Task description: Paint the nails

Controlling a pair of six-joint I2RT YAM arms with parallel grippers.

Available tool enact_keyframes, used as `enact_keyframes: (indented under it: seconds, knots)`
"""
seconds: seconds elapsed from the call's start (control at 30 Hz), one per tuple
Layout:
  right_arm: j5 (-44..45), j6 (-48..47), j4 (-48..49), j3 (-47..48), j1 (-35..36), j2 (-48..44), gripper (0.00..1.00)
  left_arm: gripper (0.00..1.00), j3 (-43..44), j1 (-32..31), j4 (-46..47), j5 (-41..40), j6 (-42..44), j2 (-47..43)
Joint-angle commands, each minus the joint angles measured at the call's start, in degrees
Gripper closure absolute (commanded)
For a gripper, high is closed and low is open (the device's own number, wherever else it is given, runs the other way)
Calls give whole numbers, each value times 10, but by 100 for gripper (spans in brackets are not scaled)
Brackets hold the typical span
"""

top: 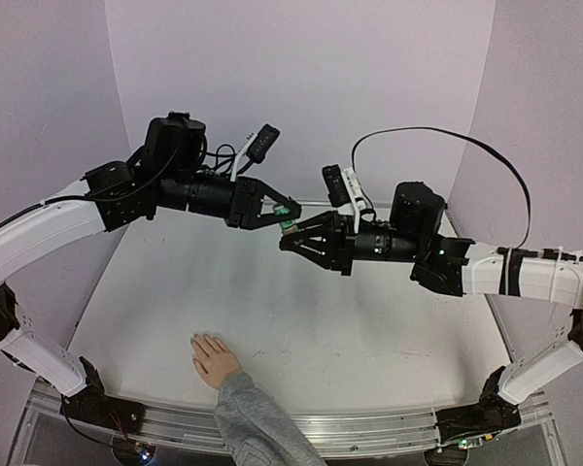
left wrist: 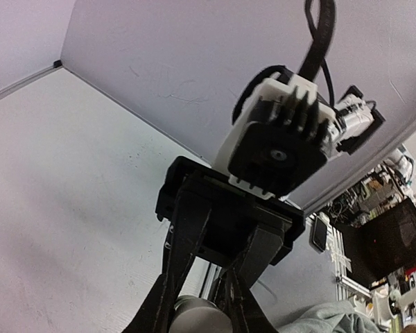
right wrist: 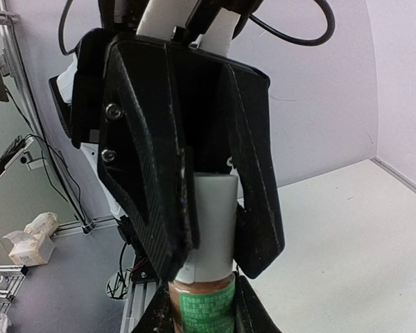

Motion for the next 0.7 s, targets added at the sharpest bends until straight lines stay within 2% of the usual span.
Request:
enact_keyframes:
  seconds: [0.0,0.07,0.13,0.17,0.2,0.27,0.4,0.5,0.6,0.67]
  knots:
    - [94,-10,27,51,-3,12,100,88,32,-3,-21,-61,-1,5]
    - [258,-24,-16,72,8,18,100,97,41,-3,-40,-110,-17,11]
    - [550,-48,-33,75,63,21,100,98,46,-2,-56,-160,-47,19]
    - [658,-76,-25,78,82,27,100,99,49,-2,-60,-174,-68,25]
    - [698,-96,-13,85,89,36,100,100,51,-2,-61,-178,-76,31]
    - [682,-108,7,95,89,51,100,100,55,-2,-66,-189,-92,42]
    - [517,-157,32,101,89,61,100,93,64,-2,-73,-189,-93,44]
    - [405,-161,34,88,77,54,100,70,66,-2,-73,-178,-87,35]
    - [298,-146,33,68,59,37,100,32,54,3,-73,-170,-71,10]
    - [245,-141,32,56,51,24,100,16,47,10,-75,-153,-57,-10]
